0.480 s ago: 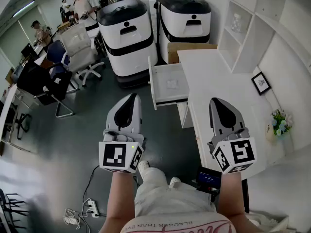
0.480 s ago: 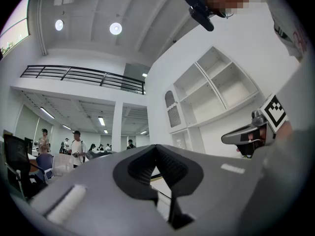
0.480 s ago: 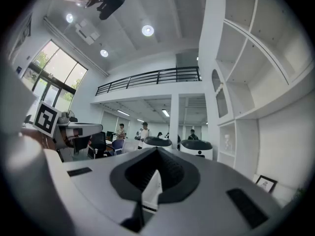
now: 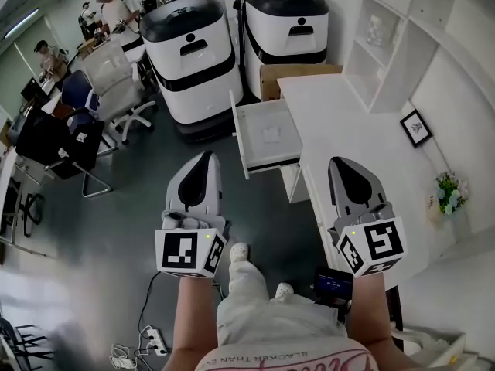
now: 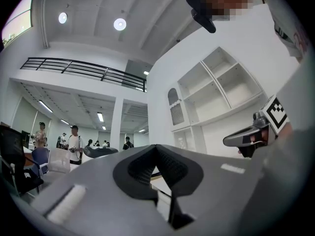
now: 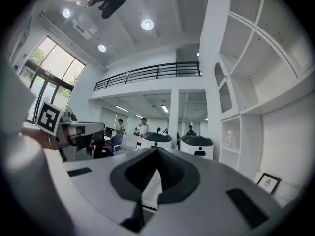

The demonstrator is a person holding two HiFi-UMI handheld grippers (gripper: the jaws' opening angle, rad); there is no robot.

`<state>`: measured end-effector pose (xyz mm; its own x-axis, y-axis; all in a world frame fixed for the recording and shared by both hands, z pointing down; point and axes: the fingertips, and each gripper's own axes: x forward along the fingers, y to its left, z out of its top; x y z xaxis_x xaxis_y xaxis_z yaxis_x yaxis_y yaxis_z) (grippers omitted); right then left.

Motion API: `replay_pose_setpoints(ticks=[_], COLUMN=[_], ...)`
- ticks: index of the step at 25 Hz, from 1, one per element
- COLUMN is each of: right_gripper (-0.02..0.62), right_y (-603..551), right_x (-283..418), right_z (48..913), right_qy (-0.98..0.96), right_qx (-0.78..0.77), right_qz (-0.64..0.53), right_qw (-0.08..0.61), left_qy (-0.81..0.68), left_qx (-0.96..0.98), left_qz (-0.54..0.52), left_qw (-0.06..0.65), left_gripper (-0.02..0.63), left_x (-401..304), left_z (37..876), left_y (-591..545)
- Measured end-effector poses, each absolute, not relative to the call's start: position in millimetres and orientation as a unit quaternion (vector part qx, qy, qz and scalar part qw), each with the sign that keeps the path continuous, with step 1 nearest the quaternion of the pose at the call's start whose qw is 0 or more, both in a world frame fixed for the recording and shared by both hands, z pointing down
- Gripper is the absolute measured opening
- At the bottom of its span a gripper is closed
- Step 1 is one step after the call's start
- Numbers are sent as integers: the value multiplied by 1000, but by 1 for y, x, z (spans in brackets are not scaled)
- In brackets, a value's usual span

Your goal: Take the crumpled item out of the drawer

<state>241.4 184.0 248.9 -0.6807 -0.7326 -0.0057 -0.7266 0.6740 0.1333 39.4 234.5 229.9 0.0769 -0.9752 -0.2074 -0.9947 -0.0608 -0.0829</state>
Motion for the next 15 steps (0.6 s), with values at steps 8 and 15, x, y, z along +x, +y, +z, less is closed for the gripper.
replay_pose_setpoints(ticks=[8,15], right_gripper=[6,6], right_y=[129,80], right_x=[189,135], right_z=[251,254], right_qy=[-900,-882], right_qx=[432,466], right_qz=[-54,-50], right_qw=[29,45], left_qy=[658,637], left_qx=[-746,-766], left_qz=[51,57], left_qw=[90,72], left_gripper=[11,9], left_x=[-23,-85], left_z=[235,240], left_y=[167,103])
